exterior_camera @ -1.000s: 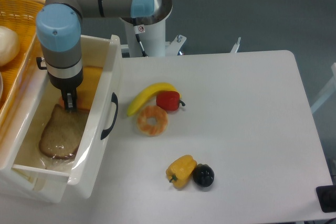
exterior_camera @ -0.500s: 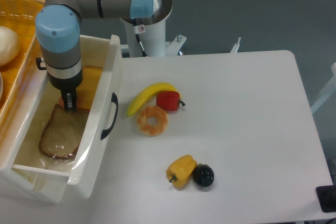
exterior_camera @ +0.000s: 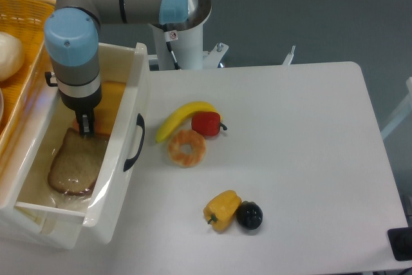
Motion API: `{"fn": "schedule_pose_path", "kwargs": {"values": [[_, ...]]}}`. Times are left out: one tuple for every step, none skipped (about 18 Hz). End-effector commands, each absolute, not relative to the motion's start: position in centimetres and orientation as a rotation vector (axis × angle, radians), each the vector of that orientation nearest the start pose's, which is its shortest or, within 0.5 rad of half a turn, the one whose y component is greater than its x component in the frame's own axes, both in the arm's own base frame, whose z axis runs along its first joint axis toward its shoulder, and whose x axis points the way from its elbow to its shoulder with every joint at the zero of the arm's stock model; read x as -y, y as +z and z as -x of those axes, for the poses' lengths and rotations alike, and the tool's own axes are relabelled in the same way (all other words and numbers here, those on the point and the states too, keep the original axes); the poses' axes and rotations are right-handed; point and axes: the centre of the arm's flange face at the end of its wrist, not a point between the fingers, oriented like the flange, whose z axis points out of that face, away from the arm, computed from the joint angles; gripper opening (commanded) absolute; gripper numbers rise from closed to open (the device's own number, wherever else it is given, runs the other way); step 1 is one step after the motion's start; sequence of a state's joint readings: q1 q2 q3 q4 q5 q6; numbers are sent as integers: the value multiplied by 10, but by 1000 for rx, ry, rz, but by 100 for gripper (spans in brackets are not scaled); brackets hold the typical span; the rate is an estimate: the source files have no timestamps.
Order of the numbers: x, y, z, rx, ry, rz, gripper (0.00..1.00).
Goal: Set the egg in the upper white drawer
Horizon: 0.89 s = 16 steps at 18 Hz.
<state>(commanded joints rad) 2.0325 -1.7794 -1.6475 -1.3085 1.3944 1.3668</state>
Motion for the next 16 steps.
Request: {"fn": "schedule_pose_path", "kwargs": {"values": [[-570,368,115,-1313,-190,2708,46],[-570,368,115,-1313,-190,2708,46],[-570,367,115,-1313,-192,2709,46],[-570,366,115,-1314,-194,2710,48],[-570,367,115,-1313,-192,2709,51],[-570,367,115,-1313,-192,2709,54],[-570,368,115,-1313,-190,2708,57],[-570,368,115,-1315,-188,2706,65],[-570,368,115,-1315,-189,2705,73],[-570,368,115,-1315,-189,2705,75],[-570,368,115,-1313,-189,2706,75],[-570,368,115,-1313,-188,2708,75],[-570,369,115,-1313,-186,2707,75],[-570,369,115,-1312,-187,2706,76],[-570,369,115,-1314,-185,2704,83],[-570,369,115,-1314,-185,2704,84]]}}
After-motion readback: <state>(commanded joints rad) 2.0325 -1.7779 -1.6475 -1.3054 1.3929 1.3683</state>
